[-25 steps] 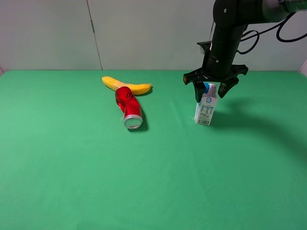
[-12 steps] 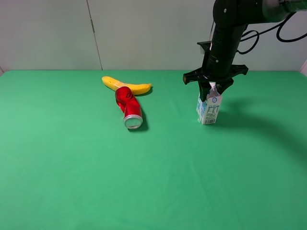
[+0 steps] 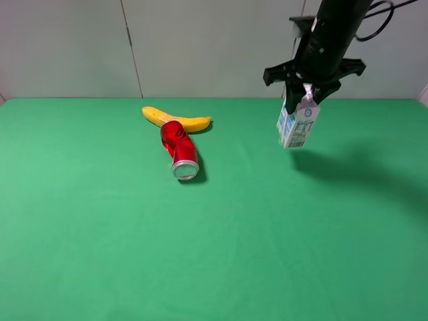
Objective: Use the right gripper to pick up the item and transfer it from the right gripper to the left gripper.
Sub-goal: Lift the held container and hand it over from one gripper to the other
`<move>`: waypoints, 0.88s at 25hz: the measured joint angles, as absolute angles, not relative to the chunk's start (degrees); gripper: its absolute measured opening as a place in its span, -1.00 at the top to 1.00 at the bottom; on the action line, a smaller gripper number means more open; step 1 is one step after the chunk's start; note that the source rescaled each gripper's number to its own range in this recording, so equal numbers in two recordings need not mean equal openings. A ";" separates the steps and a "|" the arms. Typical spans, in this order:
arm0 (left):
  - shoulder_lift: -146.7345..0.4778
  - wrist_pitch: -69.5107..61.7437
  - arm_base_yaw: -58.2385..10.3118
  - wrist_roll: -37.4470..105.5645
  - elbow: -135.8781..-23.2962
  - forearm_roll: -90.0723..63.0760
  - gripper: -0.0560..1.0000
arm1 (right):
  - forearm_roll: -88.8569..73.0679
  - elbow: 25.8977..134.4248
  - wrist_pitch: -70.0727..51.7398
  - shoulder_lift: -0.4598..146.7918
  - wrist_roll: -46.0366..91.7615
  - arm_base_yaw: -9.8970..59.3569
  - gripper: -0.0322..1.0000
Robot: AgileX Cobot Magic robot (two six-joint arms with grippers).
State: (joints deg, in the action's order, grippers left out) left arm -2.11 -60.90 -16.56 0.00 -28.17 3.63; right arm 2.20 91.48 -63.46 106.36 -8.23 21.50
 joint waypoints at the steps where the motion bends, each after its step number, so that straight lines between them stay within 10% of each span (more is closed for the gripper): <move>1: -2.11 -60.90 -16.56 0.00 -28.17 3.63 -0.95 | 2.20 91.48 -63.91 105.32 -8.23 21.50 0.93; 22: -2.11 -60.90 -16.56 0.00 -28.17 3.63 -0.95 | -9.77 91.48 -70.01 88.33 0.00 21.50 0.94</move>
